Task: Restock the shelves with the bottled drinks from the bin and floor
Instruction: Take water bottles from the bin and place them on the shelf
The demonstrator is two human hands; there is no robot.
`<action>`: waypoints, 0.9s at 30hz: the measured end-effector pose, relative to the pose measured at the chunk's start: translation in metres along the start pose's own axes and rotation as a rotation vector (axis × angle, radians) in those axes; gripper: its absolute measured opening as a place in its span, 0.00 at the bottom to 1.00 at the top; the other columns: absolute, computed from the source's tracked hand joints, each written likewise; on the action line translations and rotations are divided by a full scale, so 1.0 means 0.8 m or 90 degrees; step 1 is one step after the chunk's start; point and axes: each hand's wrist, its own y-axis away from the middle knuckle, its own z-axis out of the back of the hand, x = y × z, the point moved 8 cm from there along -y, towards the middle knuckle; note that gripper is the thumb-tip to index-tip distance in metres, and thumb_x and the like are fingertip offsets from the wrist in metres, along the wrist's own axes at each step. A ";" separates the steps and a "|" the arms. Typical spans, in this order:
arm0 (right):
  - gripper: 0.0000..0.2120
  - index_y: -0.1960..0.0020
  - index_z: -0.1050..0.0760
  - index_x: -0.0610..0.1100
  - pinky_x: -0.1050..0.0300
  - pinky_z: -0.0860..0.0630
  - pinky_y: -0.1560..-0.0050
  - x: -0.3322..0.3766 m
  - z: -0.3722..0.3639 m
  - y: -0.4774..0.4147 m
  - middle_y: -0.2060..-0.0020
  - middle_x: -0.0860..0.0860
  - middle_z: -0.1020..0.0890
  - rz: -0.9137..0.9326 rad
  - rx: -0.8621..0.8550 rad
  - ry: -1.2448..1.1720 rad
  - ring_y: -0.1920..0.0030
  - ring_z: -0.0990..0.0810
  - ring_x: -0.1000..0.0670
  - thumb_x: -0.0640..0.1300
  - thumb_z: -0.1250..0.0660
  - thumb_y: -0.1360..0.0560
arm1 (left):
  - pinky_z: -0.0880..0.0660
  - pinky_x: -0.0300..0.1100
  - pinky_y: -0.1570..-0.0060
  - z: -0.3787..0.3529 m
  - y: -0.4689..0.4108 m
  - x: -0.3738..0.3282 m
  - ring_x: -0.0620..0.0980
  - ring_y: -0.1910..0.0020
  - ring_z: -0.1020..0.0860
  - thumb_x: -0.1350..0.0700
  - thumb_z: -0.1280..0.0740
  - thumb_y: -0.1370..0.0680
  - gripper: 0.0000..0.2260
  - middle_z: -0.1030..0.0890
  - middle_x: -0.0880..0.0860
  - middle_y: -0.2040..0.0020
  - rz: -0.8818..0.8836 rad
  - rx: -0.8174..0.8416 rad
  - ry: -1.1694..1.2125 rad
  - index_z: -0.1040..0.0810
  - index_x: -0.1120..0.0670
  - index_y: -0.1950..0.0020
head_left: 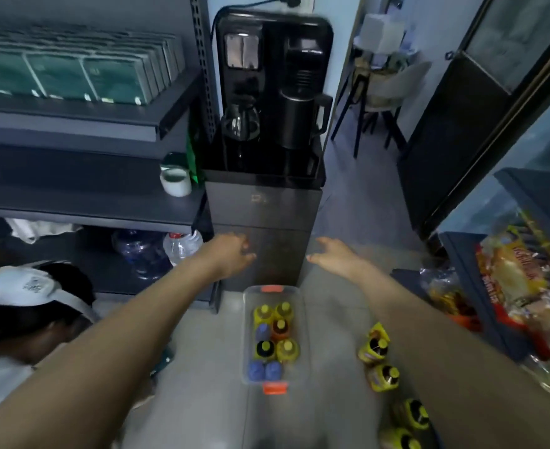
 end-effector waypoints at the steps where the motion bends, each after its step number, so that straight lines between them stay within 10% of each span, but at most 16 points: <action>1: 0.30 0.25 0.41 0.42 0.58 0.38 0.33 -0.007 -0.012 -0.010 0.27 0.46 0.36 -0.007 0.005 0.006 0.28 0.36 0.46 0.48 0.36 0.23 | 0.30 0.49 0.39 -0.014 -0.006 0.006 0.59 0.38 0.28 0.48 0.39 0.21 0.18 0.26 0.60 0.38 0.005 0.010 -0.004 0.28 0.60 0.37; 12: 0.18 0.38 0.26 0.46 0.50 0.27 0.40 -0.117 -0.144 -0.132 0.39 0.44 0.22 -0.053 0.130 0.049 0.39 0.24 0.43 0.47 0.36 0.27 | 0.30 0.49 0.40 -0.212 -0.087 0.035 0.59 0.36 0.31 0.46 0.42 0.21 0.20 0.28 0.59 0.35 0.048 0.145 -0.058 0.30 0.57 0.34; 27: 0.23 0.33 0.31 0.44 0.49 0.28 0.38 -0.314 -0.387 -0.248 0.36 0.43 0.26 -0.082 0.276 0.143 0.36 0.27 0.41 0.48 0.35 0.26 | 0.29 0.48 0.42 -0.499 -0.153 0.138 0.57 0.38 0.30 0.48 0.42 0.21 0.18 0.27 0.56 0.38 0.137 0.264 0.008 0.29 0.57 0.35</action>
